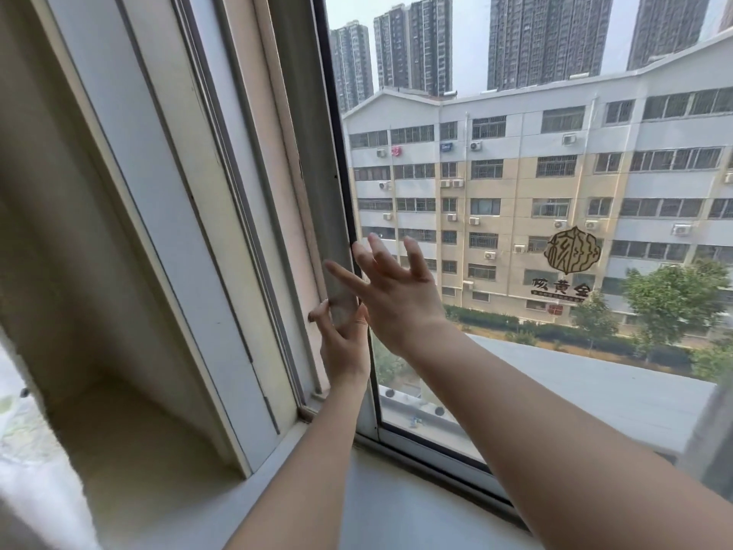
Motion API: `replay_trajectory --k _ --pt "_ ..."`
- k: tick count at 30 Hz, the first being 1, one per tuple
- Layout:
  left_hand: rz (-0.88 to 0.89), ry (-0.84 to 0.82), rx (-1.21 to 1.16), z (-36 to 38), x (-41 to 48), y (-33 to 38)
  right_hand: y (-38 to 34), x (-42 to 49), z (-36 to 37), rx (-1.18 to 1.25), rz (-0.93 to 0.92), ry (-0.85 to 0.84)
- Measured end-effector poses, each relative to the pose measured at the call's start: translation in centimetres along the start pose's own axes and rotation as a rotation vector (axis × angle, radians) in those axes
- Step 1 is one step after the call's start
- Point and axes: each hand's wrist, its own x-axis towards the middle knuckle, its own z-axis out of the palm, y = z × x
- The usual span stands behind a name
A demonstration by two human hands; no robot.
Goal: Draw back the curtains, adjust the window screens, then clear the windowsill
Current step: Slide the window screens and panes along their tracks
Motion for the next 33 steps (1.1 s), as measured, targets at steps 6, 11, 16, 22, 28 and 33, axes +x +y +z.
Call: replay_trajectory --k 6,11,16,22,28,33 --pt "0.011 -0.019 0.042 2.2 -3.8 1.2 1.9 -2.9 -1.0 -0.01 0.048 0.0" --pt "0.057 -0.069 -0.003 4.1 -8.3 2.8 4.7 -6.3 -1.1 -0.02 0.091 -0.012" --pt "0.09 -0.108 -0.112 6.3 -12.1 3.6 7.2 -9.9 -1.4 -0.003 0.109 -0.015" --pt "0.072 -0.139 -0.119 8.5 -16.2 4.3 10.3 -13.9 -1.7 -0.128 0.073 -0.024" --pt "0.07 -0.16 -0.101 10.3 -19.7 5.4 12.6 -16.9 -2.3 -0.233 0.066 -0.017" --pt "0.07 -0.203 -0.083 11.7 -22.7 6.4 13.7 -19.0 -3.2 -0.343 0.022 -0.031"
